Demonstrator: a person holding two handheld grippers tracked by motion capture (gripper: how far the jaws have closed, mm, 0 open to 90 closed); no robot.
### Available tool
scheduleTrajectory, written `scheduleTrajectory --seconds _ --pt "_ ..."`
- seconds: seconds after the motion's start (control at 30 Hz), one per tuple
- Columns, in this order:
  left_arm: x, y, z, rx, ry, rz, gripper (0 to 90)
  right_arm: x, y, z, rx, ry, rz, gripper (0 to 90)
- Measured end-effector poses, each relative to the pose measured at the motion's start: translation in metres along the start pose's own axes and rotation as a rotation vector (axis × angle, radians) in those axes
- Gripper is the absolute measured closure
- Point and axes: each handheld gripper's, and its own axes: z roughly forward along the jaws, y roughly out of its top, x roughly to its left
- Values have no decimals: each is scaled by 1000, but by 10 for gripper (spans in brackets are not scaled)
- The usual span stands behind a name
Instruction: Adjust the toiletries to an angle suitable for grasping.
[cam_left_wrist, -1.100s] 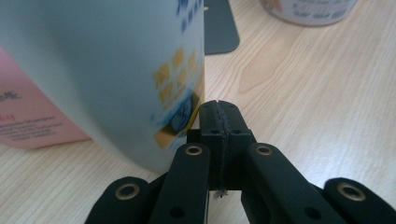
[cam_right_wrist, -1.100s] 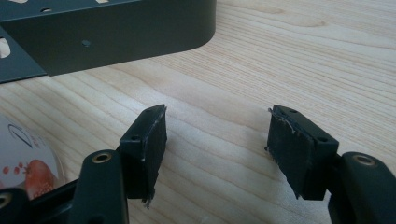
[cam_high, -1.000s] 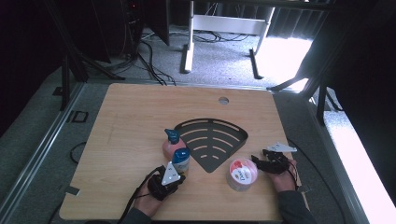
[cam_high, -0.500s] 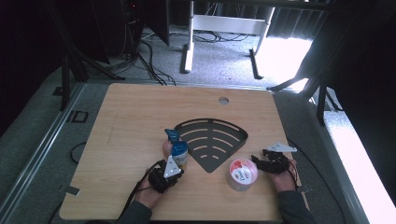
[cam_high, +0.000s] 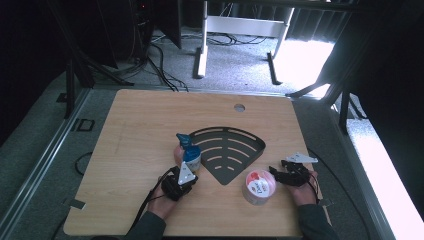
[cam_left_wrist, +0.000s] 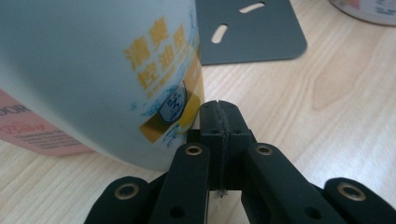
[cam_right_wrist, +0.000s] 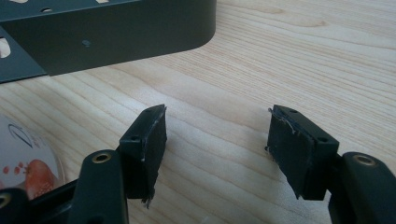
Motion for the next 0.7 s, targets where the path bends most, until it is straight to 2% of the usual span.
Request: scheduleTrajectory --seconds 0.07,0.33,0.7 --pt "-1 2 3 -9 -7 -6 899 0 0 0 0 0 0 370" --pt "-4 13 14 -3 7 41 898 0 0 0 -1 2 1 370" --pt "6 13 19 -1 38 28 898 0 0 0 0 0 0 370"
